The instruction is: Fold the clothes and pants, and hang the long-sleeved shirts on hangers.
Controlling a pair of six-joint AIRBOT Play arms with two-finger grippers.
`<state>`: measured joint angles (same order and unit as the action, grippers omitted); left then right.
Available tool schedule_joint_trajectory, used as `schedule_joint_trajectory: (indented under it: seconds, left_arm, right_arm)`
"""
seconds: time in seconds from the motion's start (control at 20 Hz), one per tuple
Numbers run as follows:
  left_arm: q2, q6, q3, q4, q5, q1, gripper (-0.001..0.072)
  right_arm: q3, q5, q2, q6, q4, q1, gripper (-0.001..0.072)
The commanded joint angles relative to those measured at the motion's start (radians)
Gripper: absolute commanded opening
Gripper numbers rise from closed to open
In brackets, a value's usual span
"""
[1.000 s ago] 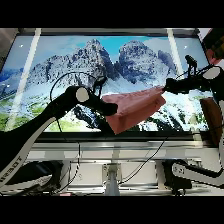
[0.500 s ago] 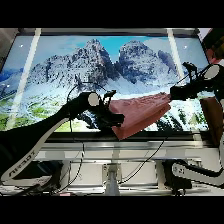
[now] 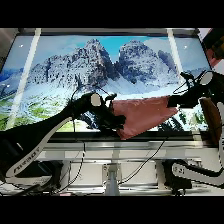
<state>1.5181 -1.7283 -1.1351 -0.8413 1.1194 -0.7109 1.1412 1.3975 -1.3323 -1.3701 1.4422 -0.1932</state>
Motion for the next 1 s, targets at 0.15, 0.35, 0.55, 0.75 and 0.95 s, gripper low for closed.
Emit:
schedule_joint_trajectory:
  seconds: [0.15,0.35,0.55,0.75,0.95]
  left_arm:
    - [-0.002,0.007,0.0,0.005,0.054,0.007,0.0314]
    - [-0.049,0.061,-0.002,0.004,0.016,0.06,0.0167]
    - [-0.153,0.095,-0.016,0.005,-0.089,0.194,0.0017]
    - [-0.245,0.095,-0.024,0.004,-0.128,0.344,0.0017]
    - [-0.271,0.095,-0.024,0.003,-0.129,0.406,0.0017]
  right_arm:
    - [0.014,-0.054,0.0,0.002,0.076,0.001,0.0664]
    - [0.129,-0.211,0.0,-0.039,0.158,-0.027,0.0605]
    - [0.267,-0.306,-0.004,-0.077,0.109,-0.196,0.0302]
    - [0.304,-0.166,-0.115,-0.041,-0.184,-0.43,0.0243]
    - [0.28,0.035,-0.278,0.144,-0.378,-0.478,0.0382]
